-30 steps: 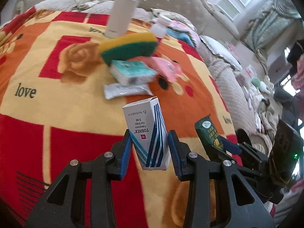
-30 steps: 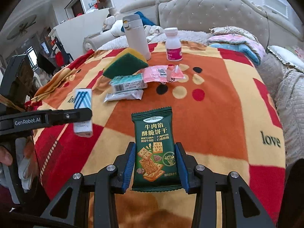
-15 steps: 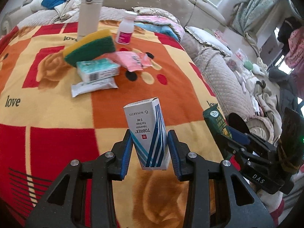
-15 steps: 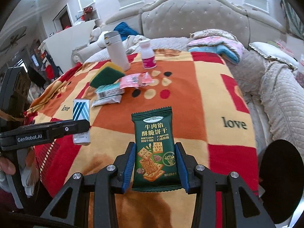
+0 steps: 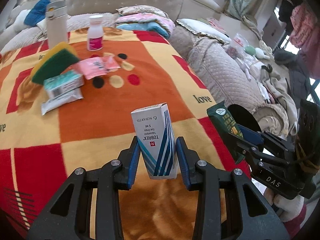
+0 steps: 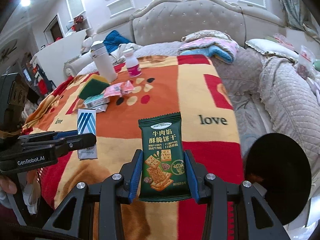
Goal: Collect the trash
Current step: 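Carry the Tobrex box and green cracker packet over the black bin, then open both tools over the black bin to drop the box and packet, then move both open tools back over the items on the blanket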
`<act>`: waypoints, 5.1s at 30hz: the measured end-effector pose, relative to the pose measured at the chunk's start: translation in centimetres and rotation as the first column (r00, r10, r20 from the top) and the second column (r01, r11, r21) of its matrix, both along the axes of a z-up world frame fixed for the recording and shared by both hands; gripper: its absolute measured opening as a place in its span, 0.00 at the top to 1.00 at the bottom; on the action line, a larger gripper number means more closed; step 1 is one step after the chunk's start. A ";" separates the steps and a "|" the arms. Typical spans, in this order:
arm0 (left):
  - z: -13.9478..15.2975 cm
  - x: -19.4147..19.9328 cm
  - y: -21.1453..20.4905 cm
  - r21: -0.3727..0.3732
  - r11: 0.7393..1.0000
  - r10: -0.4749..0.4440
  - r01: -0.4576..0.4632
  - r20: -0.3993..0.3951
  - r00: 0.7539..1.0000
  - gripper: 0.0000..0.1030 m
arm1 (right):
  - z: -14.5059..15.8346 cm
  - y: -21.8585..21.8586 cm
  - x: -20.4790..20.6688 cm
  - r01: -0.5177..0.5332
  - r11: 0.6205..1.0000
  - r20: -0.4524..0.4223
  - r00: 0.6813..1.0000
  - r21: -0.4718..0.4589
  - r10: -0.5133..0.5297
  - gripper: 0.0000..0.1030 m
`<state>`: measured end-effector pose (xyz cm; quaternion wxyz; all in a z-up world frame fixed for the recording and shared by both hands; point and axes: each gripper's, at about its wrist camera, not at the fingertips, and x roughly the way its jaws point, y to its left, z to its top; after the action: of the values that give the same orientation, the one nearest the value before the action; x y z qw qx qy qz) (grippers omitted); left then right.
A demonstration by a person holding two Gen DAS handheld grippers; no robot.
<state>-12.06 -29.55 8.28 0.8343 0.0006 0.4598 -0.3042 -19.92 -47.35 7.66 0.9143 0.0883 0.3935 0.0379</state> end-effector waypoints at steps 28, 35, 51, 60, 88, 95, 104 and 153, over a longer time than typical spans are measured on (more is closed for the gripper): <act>-0.7 -1.9 -12.3 0.028 0.980 -0.198 0.198 0.007 0.980 0.69 | -1.3 -10.7 -5.2 0.230 0.973 -0.031 0.973 0.019 -0.229 0.61; -0.9 -2.3 -14.7 0.019 0.971 -0.238 0.238 -0.002 0.971 0.69 | -1.6 -13.0 -6.4 0.283 0.959 -0.039 0.959 0.028 -0.282 0.61; -2.0 -3.0 -19.4 0.007 0.953 -0.302 0.302 -0.024 0.953 0.69 | -3.0 -16.6 -7.8 0.370 0.928 -0.070 0.927 0.038 -0.367 0.61; -2.5 -2.6 -20.8 -0.023 0.949 -0.316 0.316 -0.040 0.948 0.69 | -3.7 -18.0 -8.2 0.407 0.912 -0.087 0.911 0.048 -0.402 0.61; -3.3 -1.9 -21.8 -0.130 0.941 -0.325 0.311 -0.108 0.939 0.45 | -4.8 -19.4 -8.3 0.450 0.892 -0.110 0.889 0.039 -0.444 0.33; -2.7 -1.7 -19.5 -0.076 0.961 -0.270 0.265 -0.064 0.961 0.45 | -4.8 -18.1 -7.8 0.429 0.901 -0.119 0.899 0.056 -0.421 0.33; -2.9 -0.3 -14.2 -0.022 0.985 -0.171 0.170 -0.032 0.985 0.45 | -3.7 -14.4 -5.6 0.349 0.936 -0.111 0.933 0.047 -0.343 0.33; -5.8 13.2 8.8 -0.158 0.984 -0.093 0.076 -0.099 0.991 0.39 | -3.5 7.1 12.7 -0.097 0.994 -0.155 0.982 0.050 0.103 0.22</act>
<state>1.11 -20.76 2.43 0.7926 -0.0605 0.4783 -0.3734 -7.20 -40.29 4.20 0.8752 0.0904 0.4676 0.0850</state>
